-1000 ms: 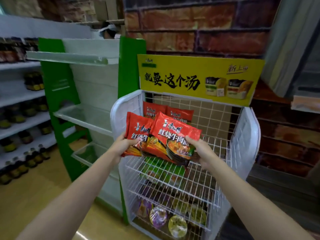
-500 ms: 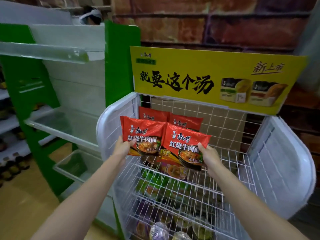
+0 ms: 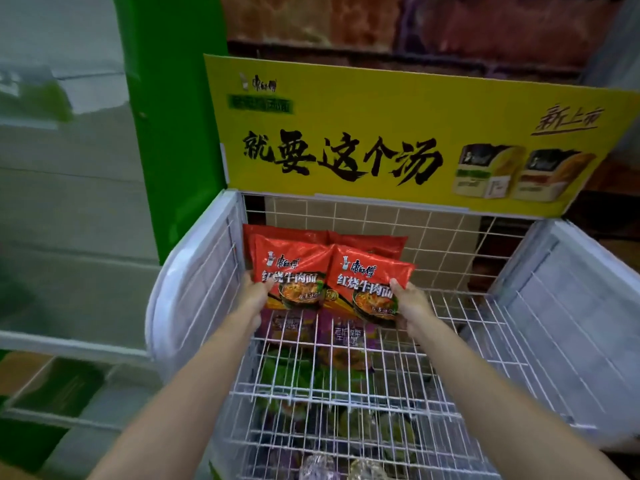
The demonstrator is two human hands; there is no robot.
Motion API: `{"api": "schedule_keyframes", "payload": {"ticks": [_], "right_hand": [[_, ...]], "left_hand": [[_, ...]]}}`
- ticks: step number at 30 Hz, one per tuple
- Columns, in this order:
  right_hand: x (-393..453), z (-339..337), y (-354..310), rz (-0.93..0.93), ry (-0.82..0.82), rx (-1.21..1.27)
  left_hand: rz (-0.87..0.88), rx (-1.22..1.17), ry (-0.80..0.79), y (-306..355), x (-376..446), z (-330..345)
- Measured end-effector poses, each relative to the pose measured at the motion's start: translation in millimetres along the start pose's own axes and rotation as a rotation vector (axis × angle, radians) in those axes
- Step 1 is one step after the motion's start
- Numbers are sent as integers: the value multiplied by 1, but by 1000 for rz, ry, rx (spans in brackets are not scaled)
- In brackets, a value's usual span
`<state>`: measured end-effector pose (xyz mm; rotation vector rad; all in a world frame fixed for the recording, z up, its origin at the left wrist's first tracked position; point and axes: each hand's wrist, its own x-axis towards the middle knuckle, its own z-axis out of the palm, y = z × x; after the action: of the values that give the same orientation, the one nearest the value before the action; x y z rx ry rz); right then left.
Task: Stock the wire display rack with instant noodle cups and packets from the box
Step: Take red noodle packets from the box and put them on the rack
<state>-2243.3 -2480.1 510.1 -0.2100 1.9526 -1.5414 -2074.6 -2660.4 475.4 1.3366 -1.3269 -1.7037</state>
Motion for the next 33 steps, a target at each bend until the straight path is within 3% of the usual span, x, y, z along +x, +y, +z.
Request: {"api": "schedule_keyframes", "payload": {"ticks": [6, 10, 14, 17, 20, 26, 33], "right_hand": [[7, 0, -9, -28, -18, -22], [-6, -9, -9, -64, -43, -68], [-26, -28, -6, -106, -59, -73], [-43, -50, 0, -134, -74, -93], [-67, -84, 7, -136, -97, -65], [-130, -177, 24, -143, -291, -19], [-184, -307, 59, -164, -207, 4]], "left_hand": [[-4, 175, 160, -23, 38, 6], [-65, 349, 261, 2, -8, 24], [99, 356, 238, 5, -47, 50], [226, 430, 119, 4, -87, 80], [228, 398, -8, 5, -142, 116], [-30, 157, -536, -16, -248, 180], [5, 277, -745, -55, -357, 267]]}}
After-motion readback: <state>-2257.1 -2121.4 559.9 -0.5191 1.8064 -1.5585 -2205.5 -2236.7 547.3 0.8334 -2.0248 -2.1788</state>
